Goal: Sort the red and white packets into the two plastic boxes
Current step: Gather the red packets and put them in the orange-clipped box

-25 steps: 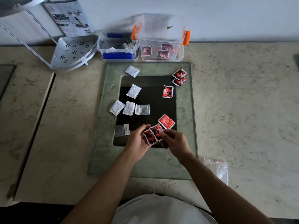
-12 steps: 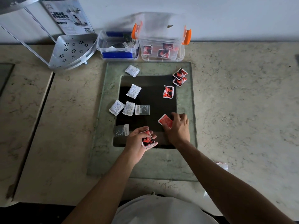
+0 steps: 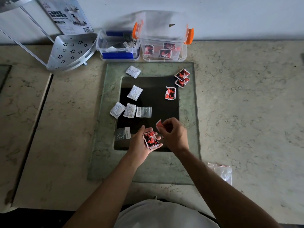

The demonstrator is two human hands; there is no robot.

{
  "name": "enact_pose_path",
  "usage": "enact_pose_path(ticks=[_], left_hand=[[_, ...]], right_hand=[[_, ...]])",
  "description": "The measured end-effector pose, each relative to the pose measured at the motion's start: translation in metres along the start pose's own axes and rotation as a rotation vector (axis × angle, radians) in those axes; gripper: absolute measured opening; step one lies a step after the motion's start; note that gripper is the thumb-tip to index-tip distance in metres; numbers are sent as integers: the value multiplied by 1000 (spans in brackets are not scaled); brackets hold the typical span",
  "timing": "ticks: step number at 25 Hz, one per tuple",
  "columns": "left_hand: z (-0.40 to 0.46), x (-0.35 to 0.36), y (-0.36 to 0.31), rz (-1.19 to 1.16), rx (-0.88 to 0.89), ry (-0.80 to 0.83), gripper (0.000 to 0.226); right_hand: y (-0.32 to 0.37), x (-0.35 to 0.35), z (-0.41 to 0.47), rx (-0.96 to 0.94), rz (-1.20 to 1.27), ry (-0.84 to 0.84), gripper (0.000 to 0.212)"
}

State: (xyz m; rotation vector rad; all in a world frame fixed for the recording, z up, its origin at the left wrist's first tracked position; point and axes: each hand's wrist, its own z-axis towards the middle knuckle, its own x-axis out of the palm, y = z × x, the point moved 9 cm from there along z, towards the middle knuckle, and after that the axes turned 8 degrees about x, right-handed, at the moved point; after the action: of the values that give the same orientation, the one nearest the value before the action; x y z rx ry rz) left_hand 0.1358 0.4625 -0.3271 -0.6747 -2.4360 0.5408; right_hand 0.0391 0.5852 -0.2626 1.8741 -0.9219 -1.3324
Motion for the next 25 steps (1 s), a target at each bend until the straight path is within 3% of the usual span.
enact_pose_path(ticks=[3, 6, 10, 15, 18, 20, 22, 25], left_hand=[[2, 8, 2, 19, 1, -8, 31], [1, 6, -2, 38, 3, -15, 27], [0, 1, -3, 27, -29, 26, 41], [-5, 11, -2, 38, -65, 130, 34], [-5, 20, -4, 76, -50, 169, 34], [2, 27, -9, 135, -10, 170, 34], [11, 37, -20, 150, 24, 156, 31], [29, 56, -43, 155, 49, 146, 30]], right_hand=[[4, 28, -14, -80, -14, 144, 11], [5, 31, -17, -159, -31, 198, 18], [11, 31, -16, -315, -147, 265, 31], [-7, 41, -6, -171, -101, 471, 62], [-10, 46, 0, -83, 21, 561, 63], [-3, 37, 8, -54, 139, 512, 63], [4, 14, 29, 15, 209, 327, 53], [12, -16, 73, 65, 54, 47, 27]])
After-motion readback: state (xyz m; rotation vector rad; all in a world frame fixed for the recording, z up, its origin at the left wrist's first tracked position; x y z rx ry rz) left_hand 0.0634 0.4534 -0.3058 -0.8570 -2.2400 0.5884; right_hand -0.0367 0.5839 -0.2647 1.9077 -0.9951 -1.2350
